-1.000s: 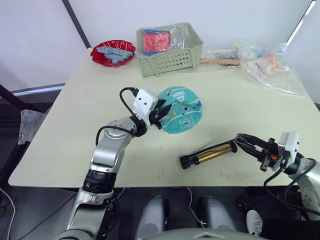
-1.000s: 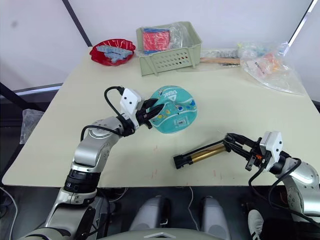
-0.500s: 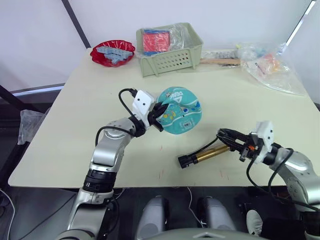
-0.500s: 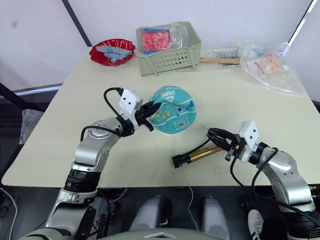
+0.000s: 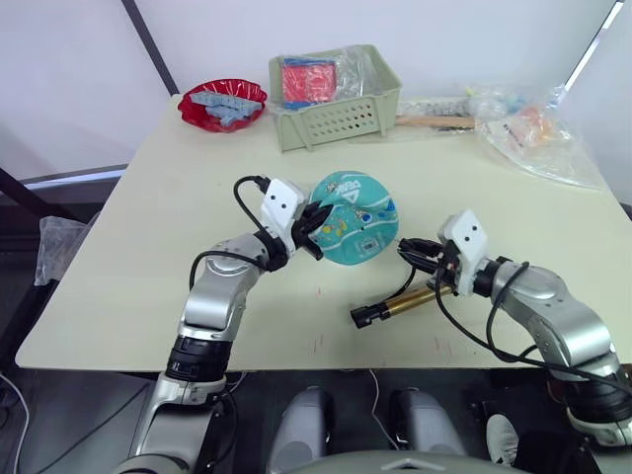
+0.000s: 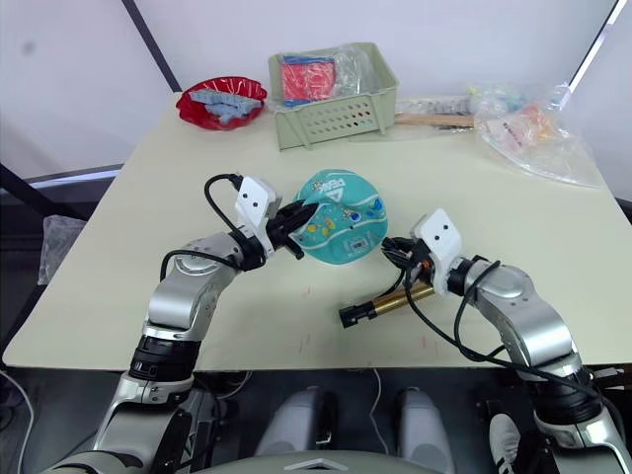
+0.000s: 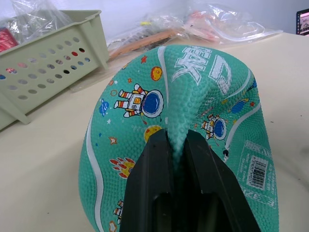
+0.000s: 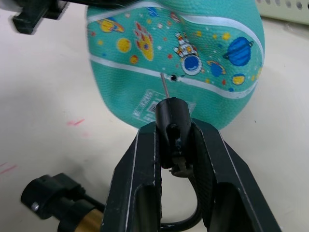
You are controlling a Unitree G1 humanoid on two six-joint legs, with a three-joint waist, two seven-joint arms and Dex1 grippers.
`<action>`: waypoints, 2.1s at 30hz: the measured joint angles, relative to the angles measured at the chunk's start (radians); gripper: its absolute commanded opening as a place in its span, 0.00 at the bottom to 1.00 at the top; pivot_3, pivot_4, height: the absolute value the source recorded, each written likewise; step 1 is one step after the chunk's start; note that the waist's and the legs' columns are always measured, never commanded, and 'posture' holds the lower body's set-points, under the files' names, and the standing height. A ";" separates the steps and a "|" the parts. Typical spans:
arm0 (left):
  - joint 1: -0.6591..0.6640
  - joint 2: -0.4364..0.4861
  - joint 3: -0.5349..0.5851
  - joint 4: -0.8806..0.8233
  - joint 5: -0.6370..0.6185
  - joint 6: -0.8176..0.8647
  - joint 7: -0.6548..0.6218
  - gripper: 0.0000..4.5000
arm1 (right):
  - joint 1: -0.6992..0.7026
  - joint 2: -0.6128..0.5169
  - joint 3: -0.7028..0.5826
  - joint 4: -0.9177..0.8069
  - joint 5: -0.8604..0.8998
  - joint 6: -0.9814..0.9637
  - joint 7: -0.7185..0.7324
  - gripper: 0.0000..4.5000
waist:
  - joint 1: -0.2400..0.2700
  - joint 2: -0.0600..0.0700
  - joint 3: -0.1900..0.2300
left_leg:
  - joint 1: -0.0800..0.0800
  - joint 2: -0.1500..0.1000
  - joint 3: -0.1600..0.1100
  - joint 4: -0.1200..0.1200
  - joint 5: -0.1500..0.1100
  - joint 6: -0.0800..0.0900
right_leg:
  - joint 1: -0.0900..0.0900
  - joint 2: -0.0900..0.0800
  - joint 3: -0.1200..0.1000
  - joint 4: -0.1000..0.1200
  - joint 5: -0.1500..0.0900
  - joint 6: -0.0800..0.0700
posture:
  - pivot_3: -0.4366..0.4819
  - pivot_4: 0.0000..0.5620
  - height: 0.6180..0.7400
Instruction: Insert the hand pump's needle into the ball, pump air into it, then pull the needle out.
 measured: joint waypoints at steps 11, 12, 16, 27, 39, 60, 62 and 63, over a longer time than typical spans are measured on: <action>0.000 -0.006 -0.001 -0.003 0.007 0.000 0.009 0.00 | -0.123 0.071 0.085 0.015 -0.050 0.225 -0.088 0.08 | 0.001 0.000 0.000 | 0.000 0.000 0.000 0.000 0.000 0.000 | 0.000 0.000 0.000 0.000 0.000 0.000 | 0.48 0.27 0.98; 0.000 -0.007 -0.001 -0.004 0.008 0.000 0.009 0.00 | -0.134 0.088 0.086 0.019 -0.051 0.252 -0.100 0.08 | 0.001 0.000 0.000 | 0.000 0.000 0.000 0.000 0.000 0.000 | 0.000 0.000 0.000 0.000 0.000 0.000 | 0.48 0.27 0.98; 0.001 -0.008 -0.002 -0.004 0.010 -0.001 0.009 0.00 | -0.171 0.126 0.088 0.035 -0.063 0.319 -0.136 0.08 | 0.001 0.000 0.000 | -0.001 0.000 0.000 0.000 0.000 0.000 | 0.000 0.000 0.000 0.000 0.000 0.000 | 0.48 0.27 0.98; 0.009 -0.012 -0.002 -0.008 0.016 -0.009 0.009 0.00 | -0.217 0.161 0.118 0.095 -0.108 0.368 -0.176 0.08 | 0.000 0.000 0.000 | -0.001 0.000 0.000 0.000 0.000 0.000 | 0.000 0.000 -0.001 0.000 0.000 0.000 | 0.48 0.27 0.98; 0.011 -0.018 -0.002 -0.009 0.017 -0.010 0.009 0.00 | -0.217 0.155 0.156 0.100 -0.142 0.323 -0.155 0.08 | 0.000 0.000 0.000 | -0.001 0.000 0.000 0.000 0.000 0.000 | 0.000 -0.001 -0.001 0.000 0.000 0.000 | 0.48 0.27 0.98; 0.016 -0.019 -0.001 -0.011 0.017 -0.005 0.013 0.00 | -0.217 0.180 0.138 0.134 -0.156 0.293 -0.162 0.08 | -0.001 0.000 0.000 | -0.001 0.001 0.000 0.000 0.000 0.000 | 0.000 -0.001 -0.001 0.000 -0.001 -0.001 | 0.48 0.27 0.98; 0.020 -0.020 -0.002 -0.015 0.017 -0.004 0.015 0.00 | -0.217 0.187 0.135 0.137 -0.156 0.291 -0.167 0.08 | -0.002 0.000 0.000 | -0.001 0.001 0.000 -0.001 0.000 0.000 | -0.001 -0.001 -0.001 0.000 -0.001 -0.001 | 0.48 0.27 0.98; 0.021 -0.021 -0.002 -0.016 0.017 -0.003 0.016 0.00 | -0.216 0.189 0.131 0.138 -0.155 0.290 -0.169 0.08 | -0.002 0.000 0.000 | -0.001 0.001 0.000 -0.001 0.000 0.000 | -0.001 -0.001 -0.001 0.000 -0.001 -0.001 | 0.48 0.27 0.98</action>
